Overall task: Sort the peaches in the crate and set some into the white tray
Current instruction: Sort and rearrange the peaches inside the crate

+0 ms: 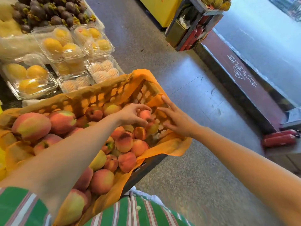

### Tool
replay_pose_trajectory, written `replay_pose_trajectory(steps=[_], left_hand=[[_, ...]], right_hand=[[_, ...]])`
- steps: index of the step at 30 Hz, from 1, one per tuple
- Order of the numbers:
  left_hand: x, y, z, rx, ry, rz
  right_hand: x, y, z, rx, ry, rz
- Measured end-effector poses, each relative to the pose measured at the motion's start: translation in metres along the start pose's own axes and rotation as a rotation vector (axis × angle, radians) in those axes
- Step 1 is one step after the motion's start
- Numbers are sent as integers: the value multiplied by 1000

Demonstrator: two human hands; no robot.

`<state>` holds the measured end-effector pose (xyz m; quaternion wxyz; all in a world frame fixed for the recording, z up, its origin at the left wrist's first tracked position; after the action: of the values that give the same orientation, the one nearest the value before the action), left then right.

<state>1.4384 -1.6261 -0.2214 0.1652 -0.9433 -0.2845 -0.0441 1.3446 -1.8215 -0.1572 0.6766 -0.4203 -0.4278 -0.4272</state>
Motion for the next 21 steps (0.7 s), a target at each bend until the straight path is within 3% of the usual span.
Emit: replay_pose_trajectory(steps=[5, 12, 15, 18, 21], left_hand=[[-4, 25, 13, -8, 440, -192], [-4, 35, 29, -58, 772, -127], [-1, 26, 28, -99, 804, -49], [9, 3, 11, -67, 724, 47], [16, -24, 2, 92, 686, 354]], right_hand=[[-4, 1, -3, -16, 18, 9], [-7, 2, -7, -12, 53, 10], [-5, 2, -4, -22, 33, -14], [3, 7, 8, 19, -48, -141], [1, 17, 30, 163, 44, -130]])
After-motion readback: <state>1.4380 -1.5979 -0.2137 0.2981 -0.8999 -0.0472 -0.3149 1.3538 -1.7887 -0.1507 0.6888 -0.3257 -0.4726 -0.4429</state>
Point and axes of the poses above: each hand's wrist, its own y-axis towards the middle knuckle, its own x-axis out of the back of the hand, z = x × y, the point moved 2 cm from there along y, towards the middle knuckle, and after that the axes turned 3 degrees about y, right-handed, at the moved point
